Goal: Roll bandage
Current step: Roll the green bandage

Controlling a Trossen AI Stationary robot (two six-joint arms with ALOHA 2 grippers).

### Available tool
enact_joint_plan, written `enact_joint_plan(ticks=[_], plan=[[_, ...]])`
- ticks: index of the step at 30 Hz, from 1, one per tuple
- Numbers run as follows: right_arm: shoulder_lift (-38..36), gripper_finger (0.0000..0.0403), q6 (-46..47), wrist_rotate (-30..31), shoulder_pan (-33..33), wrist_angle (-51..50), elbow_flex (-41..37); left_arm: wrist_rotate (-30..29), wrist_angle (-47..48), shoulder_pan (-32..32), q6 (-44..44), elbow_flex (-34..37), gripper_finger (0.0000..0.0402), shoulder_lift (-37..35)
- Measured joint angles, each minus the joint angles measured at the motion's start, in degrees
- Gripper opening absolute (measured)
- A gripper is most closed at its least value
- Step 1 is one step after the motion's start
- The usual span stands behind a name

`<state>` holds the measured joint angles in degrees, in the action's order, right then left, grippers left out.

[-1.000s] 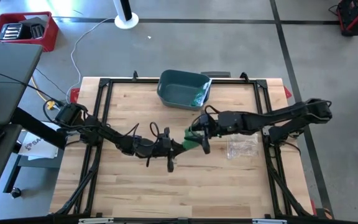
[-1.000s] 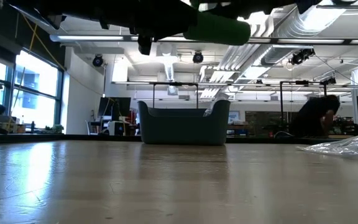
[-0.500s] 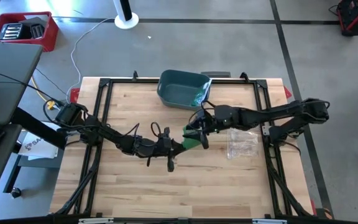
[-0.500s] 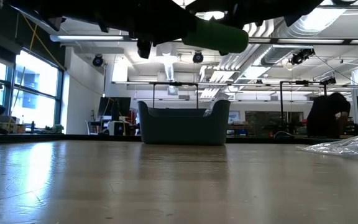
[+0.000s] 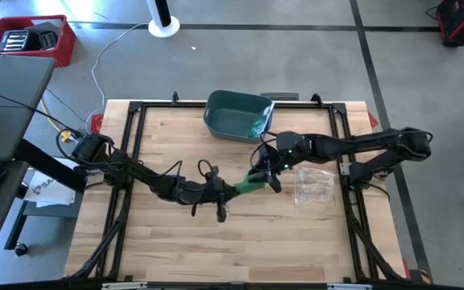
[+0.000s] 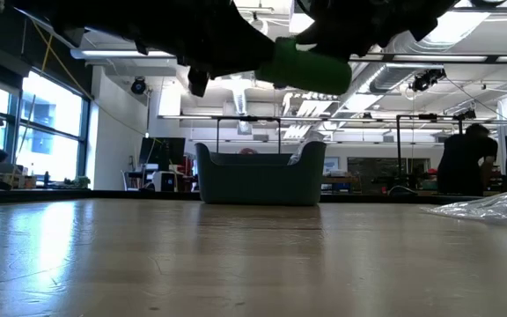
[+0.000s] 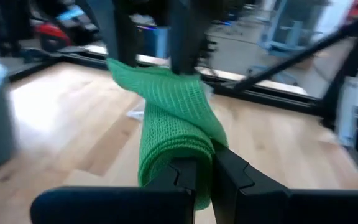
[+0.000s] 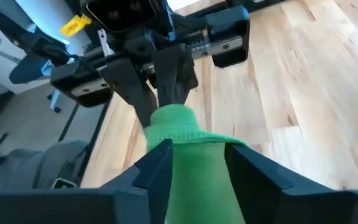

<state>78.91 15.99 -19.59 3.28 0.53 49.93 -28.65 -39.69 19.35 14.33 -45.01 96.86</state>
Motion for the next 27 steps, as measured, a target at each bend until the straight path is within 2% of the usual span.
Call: enact_joint_plan(ticks=[4,8,12,16,19,27], plan=[[-1.7,0.0105,-0.9,-0.5,0.5,-1.0,0.0,5.0,-0.1,-0.5,0.2,0.0,0.0015,0.0],[-1.8,0.0052,-2.3,-3.3,0.3,-2.4,0.0,5.3,-0.2,-0.6,1.1,0.0,0.0015,0.0],[-1.8,0.0006,-4.1,-3.5,-0.4,-2.4,0.0,5.5,-0.4,-0.5,1.1,0.0,0.0015,0.0],[-2.1,0.0018,-1.7,2.6,-0.3,-1.8,0.0,5.7,-0.4,-0.5,1.6,0.0,0.0015,0.0],[-3.6,0.0022,-4.3,8.1,-0.2,-3.5,0.0,5.7,-0.4,-0.5,2.8,0.0,0.0015,0.0],[-12.5,0.0023,-13.6,13.7,-3.2,-5.2,0.0,5.1,-0.1,-1.1,4.5,0.0,0.0015,0.0]])
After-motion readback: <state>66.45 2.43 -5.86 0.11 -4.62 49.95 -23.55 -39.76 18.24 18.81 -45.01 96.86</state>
